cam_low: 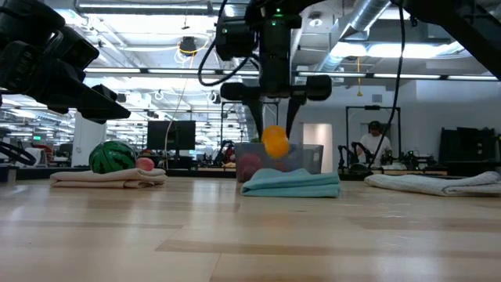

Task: Pick and placing Produce into tupperware
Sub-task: Put the yellow croissant into the gray bin, then put the blueberry into the gray bin

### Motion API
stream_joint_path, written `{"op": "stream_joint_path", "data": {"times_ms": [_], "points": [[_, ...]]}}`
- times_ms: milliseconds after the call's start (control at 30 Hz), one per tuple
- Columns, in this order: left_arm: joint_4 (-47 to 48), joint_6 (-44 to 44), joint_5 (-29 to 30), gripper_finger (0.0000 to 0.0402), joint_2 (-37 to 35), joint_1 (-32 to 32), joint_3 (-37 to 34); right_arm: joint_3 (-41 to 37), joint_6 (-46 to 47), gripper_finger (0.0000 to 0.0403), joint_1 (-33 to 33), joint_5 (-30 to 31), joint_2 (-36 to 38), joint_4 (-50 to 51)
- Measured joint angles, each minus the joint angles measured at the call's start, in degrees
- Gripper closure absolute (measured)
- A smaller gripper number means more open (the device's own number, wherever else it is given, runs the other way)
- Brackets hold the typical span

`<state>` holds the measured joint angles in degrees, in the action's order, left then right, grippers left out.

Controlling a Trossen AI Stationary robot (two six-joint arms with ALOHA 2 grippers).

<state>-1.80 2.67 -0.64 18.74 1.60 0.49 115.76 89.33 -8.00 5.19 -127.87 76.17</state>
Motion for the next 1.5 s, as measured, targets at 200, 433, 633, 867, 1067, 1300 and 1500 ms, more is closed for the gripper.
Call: {"op": "stream_joint_path", "data": {"times_ms": [200,433,633,867,1067,1300,1500], "points": [[0.0,0.0,0.0,0.0178,0.0,0.0,0.0,5.3,-2.9,0.0189,-2.3,1.5,0.0,4.0],[0.0,0.0,0.0,0.0178,0.0,0.0,0.0,11.5,-8.9,0.0173,-6.6,4.8,0.0,7.4],[0.0,0.0,0.0,0.0178,0.0,0.0,0.0,12.4,-14.9,0.0182,-11.8,5.2,0.0,5.0],[0.0,0.0,0.0,0.0178,0.0,0.0,0.0,12.4,-18.8,0.0158,-15.6,5.0,0.0,3.9],[0.0,0.0,0.0,0.0178,0.0,0.0,0.0,12.4,-19.3,0.0153,-15.2,5.3,0.0,3.9],[0.0,0.0,0.0,0.0178,0.0,0.0,0.0,12.1,-18.9,0.0111,-15.3,6.7,-1.0,4.0],[0.0,0.0,0.0,0.0178,0.0,0.0,0.0,10.8,-18.9,0.0046,-14.5,6.0,-1.0,4.2]]}}
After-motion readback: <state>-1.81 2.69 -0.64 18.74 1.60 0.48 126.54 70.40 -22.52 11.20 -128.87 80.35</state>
